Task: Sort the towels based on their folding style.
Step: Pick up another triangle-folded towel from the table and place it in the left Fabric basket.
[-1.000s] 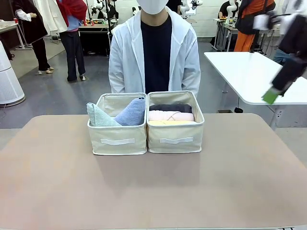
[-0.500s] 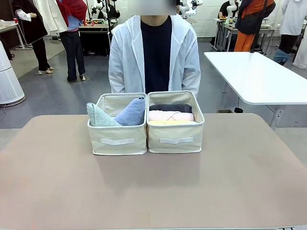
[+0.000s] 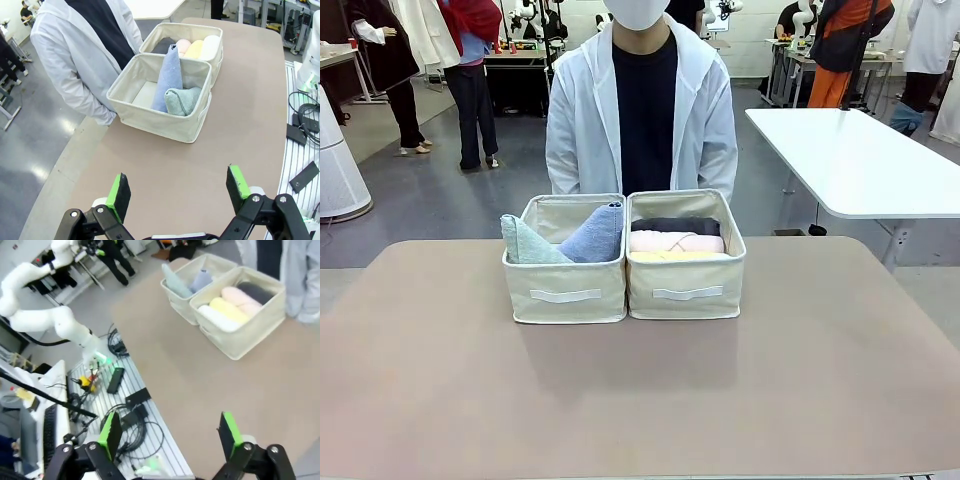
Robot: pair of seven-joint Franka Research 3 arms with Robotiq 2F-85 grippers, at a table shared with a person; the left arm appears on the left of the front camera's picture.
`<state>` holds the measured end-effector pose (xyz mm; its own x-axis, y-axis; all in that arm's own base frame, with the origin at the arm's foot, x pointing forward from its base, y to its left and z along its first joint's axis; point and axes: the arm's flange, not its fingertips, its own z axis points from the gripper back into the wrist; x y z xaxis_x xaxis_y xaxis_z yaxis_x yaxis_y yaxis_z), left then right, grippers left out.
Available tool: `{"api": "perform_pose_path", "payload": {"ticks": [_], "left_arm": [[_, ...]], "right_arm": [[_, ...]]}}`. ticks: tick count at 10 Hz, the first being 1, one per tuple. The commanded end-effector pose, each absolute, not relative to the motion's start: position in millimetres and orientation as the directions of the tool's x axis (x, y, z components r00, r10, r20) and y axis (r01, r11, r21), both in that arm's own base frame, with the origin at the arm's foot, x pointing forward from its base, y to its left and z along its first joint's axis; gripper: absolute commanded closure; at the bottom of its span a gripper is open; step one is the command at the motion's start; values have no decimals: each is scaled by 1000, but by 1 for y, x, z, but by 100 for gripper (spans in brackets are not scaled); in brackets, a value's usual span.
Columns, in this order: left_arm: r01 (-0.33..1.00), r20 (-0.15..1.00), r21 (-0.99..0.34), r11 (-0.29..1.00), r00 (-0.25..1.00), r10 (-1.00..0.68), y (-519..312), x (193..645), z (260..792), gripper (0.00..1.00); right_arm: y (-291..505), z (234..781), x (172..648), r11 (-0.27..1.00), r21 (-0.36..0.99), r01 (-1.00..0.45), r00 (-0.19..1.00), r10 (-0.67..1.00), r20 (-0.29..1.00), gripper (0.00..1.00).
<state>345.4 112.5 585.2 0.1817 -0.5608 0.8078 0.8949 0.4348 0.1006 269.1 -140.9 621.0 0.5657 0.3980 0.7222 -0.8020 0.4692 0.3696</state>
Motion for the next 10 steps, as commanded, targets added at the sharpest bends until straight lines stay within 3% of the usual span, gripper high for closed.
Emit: {"api": "perform_pose_path", "payload": {"ticks": [1,5,6,10], "left_arm": [[896,810,102,432,178,-559,111,345,585,0],[896,810,102,432,178,-559,111,345,585,0],[896,810,102,432,178,-559,111,345,585,0],[896,810,102,432,178,-559,111,345,585,0]], "right_arm": [[-175,604,299,446,297,-844,497,444,746,0],[-200,599,334,293,217,-931,345,519,782,0],[-194,590,321,397,240,-886,428,497,755,0],[-194,590,321,397,240,-886,428,497,755,0]]}}
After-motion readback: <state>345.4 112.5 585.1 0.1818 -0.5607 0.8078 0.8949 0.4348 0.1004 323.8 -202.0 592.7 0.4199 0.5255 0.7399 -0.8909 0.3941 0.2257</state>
